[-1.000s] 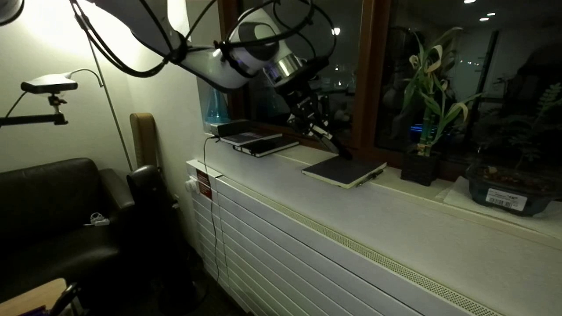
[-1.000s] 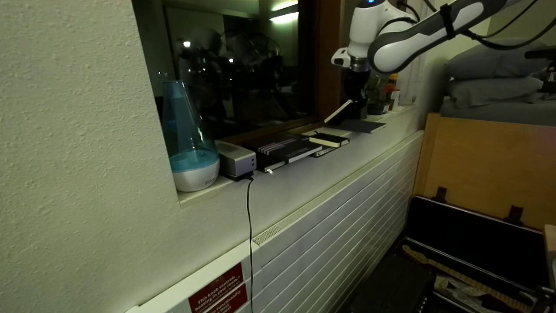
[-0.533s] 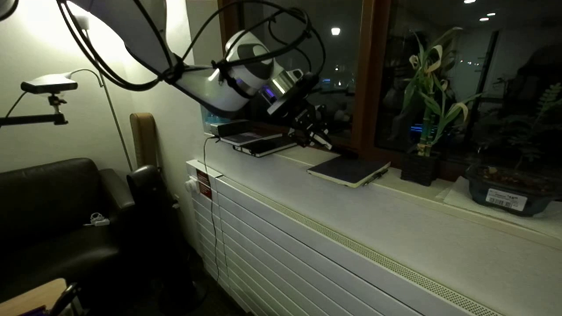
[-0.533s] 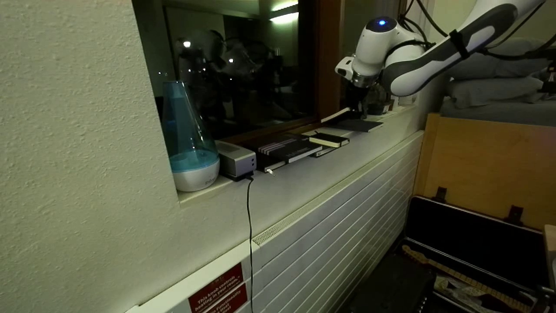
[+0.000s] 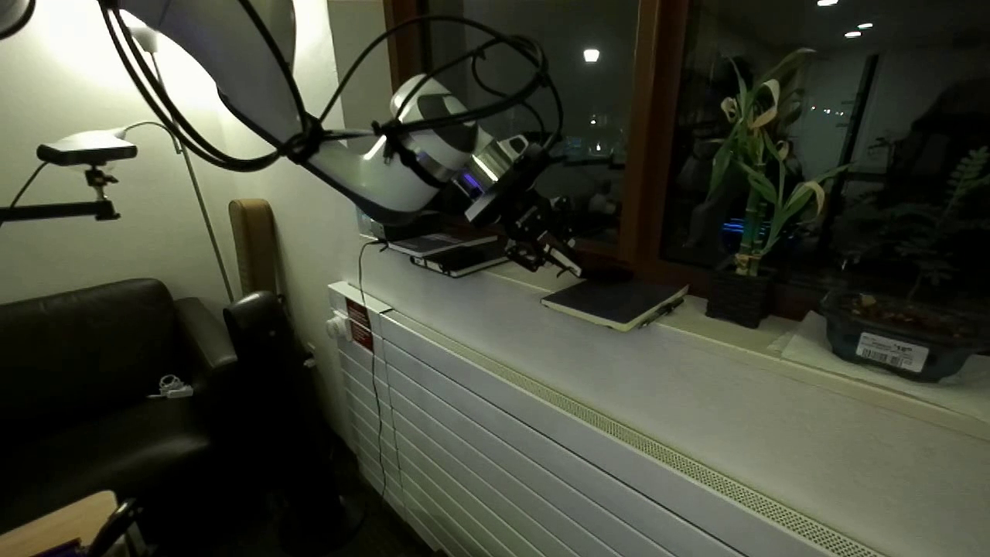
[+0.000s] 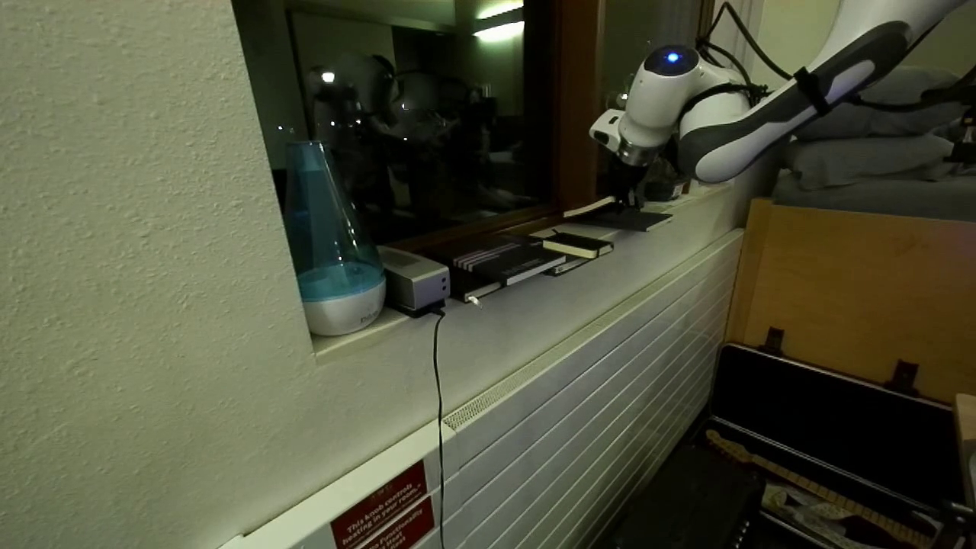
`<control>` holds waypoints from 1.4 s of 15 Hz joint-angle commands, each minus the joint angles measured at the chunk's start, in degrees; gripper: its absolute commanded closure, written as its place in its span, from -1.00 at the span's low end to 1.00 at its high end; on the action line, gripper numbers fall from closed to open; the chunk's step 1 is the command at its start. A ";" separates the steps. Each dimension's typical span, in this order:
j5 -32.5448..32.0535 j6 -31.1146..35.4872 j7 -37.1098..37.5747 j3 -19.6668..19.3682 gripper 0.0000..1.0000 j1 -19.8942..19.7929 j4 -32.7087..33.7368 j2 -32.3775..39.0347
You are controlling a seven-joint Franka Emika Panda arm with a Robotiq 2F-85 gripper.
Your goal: Remove the black book from on top of the books on the left and put it on the book on the right
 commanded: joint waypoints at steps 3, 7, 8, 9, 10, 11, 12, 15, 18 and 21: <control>9.09 -6.15 -4.60 0.77 0.88 -2.27 4.48 4.96; 15.96 -11.81 -6.97 0.21 0.88 -3.71 9.93 7.15; 17.10 -12.76 -7.54 -0.07 0.88 -4.31 11.23 7.64; 17.61 -12.76 -8.09 -0.35 0.88 -4.91 12.29 7.92; 18.41 -12.99 -8.59 -0.56 0.88 -5.44 13.33 8.26; 18.61 -13.12 -8.62 -0.85 0.47 -5.72 14.19 8.76; 18.94 -13.00 -8.59 -1.03 0.02 -5.95 14.76 9.19; 19.19 -13.42 -8.25 -1.35 -0.19 -6.02 16.00 10.32; 18.28 -12.98 -6.96 -2.00 -0.56 -5.52 16.06 10.85; 18.80 -13.20 -6.33 -1.96 -0.93 -5.22 15.69 10.13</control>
